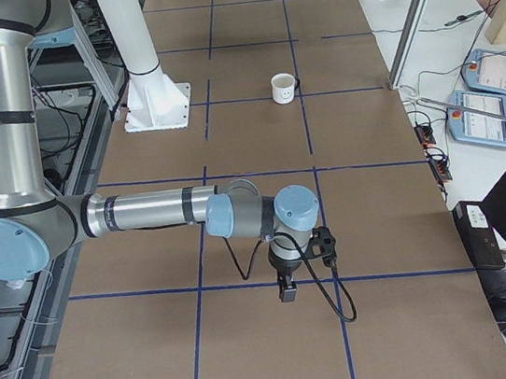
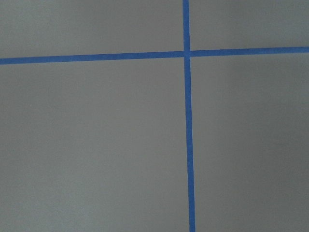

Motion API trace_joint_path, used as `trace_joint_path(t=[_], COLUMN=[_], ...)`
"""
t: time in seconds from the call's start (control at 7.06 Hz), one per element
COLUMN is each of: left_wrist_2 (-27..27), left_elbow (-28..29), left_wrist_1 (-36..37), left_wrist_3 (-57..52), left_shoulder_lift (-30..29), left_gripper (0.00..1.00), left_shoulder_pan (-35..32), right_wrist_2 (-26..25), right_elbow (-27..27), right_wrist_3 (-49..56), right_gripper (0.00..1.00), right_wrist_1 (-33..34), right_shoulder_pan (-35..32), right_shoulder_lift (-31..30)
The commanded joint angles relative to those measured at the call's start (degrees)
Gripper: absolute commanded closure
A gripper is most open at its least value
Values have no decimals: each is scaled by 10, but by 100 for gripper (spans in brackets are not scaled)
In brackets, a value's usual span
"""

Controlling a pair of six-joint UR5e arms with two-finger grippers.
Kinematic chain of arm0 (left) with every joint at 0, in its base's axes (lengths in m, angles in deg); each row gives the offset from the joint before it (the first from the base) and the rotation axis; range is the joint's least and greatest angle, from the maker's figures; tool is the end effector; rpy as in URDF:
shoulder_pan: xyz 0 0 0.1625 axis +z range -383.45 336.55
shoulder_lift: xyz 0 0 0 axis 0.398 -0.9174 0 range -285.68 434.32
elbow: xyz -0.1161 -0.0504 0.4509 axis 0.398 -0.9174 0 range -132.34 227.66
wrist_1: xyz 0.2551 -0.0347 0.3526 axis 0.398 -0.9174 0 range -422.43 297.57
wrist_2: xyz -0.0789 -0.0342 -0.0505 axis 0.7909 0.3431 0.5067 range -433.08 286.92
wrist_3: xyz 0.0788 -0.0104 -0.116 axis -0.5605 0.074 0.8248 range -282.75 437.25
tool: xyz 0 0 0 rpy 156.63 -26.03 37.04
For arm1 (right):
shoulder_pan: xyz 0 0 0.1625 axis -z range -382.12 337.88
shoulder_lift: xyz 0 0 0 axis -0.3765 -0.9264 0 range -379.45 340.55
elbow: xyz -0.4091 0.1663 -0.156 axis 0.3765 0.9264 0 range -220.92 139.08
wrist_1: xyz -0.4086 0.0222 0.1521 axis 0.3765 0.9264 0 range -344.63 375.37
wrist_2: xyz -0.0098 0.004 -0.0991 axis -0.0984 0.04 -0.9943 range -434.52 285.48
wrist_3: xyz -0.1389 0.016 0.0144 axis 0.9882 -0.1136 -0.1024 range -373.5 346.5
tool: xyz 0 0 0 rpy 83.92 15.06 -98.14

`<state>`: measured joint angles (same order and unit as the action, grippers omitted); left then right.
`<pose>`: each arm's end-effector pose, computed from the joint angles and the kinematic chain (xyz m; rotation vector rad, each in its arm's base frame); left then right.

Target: Flip mug

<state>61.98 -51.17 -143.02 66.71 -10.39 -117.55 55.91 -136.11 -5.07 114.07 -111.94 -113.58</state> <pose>-0.0666 -0.4572 0.7121 0.0039 0.7919 0.0663 0.0406 -0.4666 0.7411 -0.0766 -0.7122 -0.0968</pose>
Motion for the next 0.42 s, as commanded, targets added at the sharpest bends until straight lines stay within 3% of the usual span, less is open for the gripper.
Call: trace_joint_path(t=[0.0,0.28], left_wrist_2=[1,0], left_elbow=[2,-5], left_wrist_1=[-1,0], left_wrist_3=[-8,-8], left_shoulder_lift=[-4,-6], left_gripper=[0,0], left_shoulder_pan=[-7,-7], right_wrist_2=[0,0], right_elbow=[0,0], right_wrist_3=[0,0], right_gripper=[0,0], right_wrist_1=[0,0], right_shoulder_pan=[0,0], right_shoulder_lift=[0,0])
